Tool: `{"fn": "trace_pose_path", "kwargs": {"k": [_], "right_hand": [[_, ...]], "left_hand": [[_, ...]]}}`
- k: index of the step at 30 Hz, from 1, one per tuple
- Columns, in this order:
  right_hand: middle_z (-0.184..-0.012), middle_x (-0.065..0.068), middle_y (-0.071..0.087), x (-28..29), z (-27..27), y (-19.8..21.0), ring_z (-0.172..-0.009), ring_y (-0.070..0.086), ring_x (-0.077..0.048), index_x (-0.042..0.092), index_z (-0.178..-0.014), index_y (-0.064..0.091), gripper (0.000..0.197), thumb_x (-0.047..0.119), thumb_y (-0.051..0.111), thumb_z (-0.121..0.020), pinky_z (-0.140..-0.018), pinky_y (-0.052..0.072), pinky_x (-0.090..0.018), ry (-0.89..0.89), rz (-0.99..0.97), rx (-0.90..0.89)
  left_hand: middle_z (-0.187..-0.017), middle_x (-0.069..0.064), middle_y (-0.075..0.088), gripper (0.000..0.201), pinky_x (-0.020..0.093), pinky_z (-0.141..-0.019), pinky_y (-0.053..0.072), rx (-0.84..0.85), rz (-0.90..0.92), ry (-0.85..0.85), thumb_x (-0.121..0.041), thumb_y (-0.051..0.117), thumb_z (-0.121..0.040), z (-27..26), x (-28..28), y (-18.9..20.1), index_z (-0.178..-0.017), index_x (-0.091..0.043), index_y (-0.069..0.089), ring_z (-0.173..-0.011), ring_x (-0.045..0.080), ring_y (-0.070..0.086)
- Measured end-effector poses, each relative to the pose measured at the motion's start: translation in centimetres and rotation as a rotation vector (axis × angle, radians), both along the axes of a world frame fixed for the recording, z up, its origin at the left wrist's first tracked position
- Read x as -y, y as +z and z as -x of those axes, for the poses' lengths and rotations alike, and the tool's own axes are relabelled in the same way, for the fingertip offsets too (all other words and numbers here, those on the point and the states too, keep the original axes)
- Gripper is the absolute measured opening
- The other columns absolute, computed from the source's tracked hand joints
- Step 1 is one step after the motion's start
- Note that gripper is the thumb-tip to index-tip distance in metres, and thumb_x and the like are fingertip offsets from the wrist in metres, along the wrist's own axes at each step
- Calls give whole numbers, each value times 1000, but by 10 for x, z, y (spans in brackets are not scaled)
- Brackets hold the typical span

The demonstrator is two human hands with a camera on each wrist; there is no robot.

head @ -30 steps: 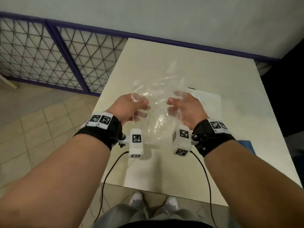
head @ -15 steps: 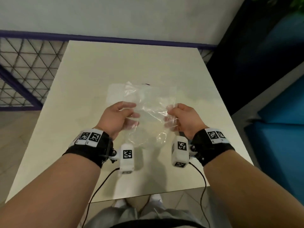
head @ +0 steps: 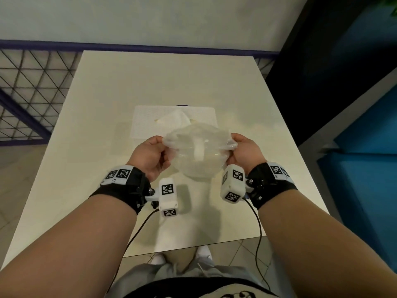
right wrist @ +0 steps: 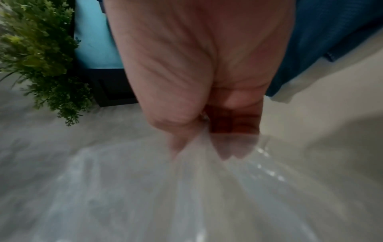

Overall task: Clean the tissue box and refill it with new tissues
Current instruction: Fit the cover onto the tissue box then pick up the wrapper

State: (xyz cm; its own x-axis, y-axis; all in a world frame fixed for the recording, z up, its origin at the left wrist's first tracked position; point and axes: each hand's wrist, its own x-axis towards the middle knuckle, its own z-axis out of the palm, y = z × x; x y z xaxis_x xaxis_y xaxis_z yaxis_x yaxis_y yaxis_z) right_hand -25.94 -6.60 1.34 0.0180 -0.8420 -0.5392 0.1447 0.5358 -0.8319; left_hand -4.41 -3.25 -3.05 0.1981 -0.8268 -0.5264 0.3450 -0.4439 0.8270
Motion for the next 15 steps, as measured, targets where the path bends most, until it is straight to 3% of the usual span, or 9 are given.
{"fn": "trace_pose_path", "kwargs": {"k": [2, 4, 6, 8, 10, 12, 13, 15], "right_hand": [[-89, -13, 63, 1, -1, -1, -69, 66, -21, 9, -93, 62, 22, 6, 41, -92, -59, 54, -26, -55, -89, 160], [-108, -15, 65, 1, 2, -3, -92, 61, -34, 11, -92, 65, 27, 25, 43, -85, -78, 53, -43, -71, -181, 313], [-105, -11, 67, -1, 4, -1, -93, 60, -33, 16, -98, 67, 35, 43, 52, -81, -82, 50, -50, 40, -220, 284], [-99, -11, 68, 1, 2, -2, -82, 62, -30, 20, -109, 65, 30, 33, 62, -82, -78, 53, -43, 187, -187, 130], [-87, -11, 66, -1, -2, -1, -62, 61, -23, 19, -111, 63, 31, 6, 57, -84, -59, 54, -29, 234, -49, -54], [-75, -9, 64, -3, -5, -1, -52, 59, -17, 13, -101, 66, 28, -6, 56, -83, -46, 50, -20, 216, 67, -162], [-75, -8, 65, -3, -6, -2, -54, 61, -16, 10, -92, 68, 23, -7, 58, -82, -48, 51, -20, 217, 101, -178], [-76, -8, 66, -2, -8, -4, -61, 63, -16, 9, -79, 68, 18, -7, 61, -81, -56, 55, -22, 212, 116, -167]], "left_hand": [[-59, 2, 57, 45, 19, -42, 41, -13, 1, 19, 7, 41, -90, -2, -1, -2, -60, -21, 59, -49, 14, 46], [-63, 5, 56, 51, 17, -41, 41, -9, 7, 31, 14, 34, -86, -3, -2, -1, -55, -20, 55, -48, 13, 45], [-65, 9, 57, 47, 18, -38, 40, 34, 19, 17, 16, 30, -84, -3, -2, 3, -59, -16, 53, -43, 12, 45], [-67, 10, 63, 38, 19, -39, 43, 43, 25, 22, 11, 33, -89, -3, -3, 6, -73, -15, 54, -43, 14, 50], [-74, 12, 67, 24, 25, -45, 50, -13, 20, 44, -7, 34, -100, -5, -2, 6, -95, -18, 55, -55, 23, 65], [-84, 12, 72, 21, 42, -67, 58, -95, 17, -1, -32, 35, -103, -6, -3, 7, -113, -25, 52, -75, 36, 70], [-91, 12, 73, 24, 50, -79, 54, -114, 11, -51, -40, 40, -100, -7, -2, 8, -118, -28, 50, -82, 40, 69], [-103, 10, 72, 17, 54, -85, 49, -116, 25, -158, -41, 50, -95, -6, -5, 14, -110, -33, 53, -89, 43, 68]]}}
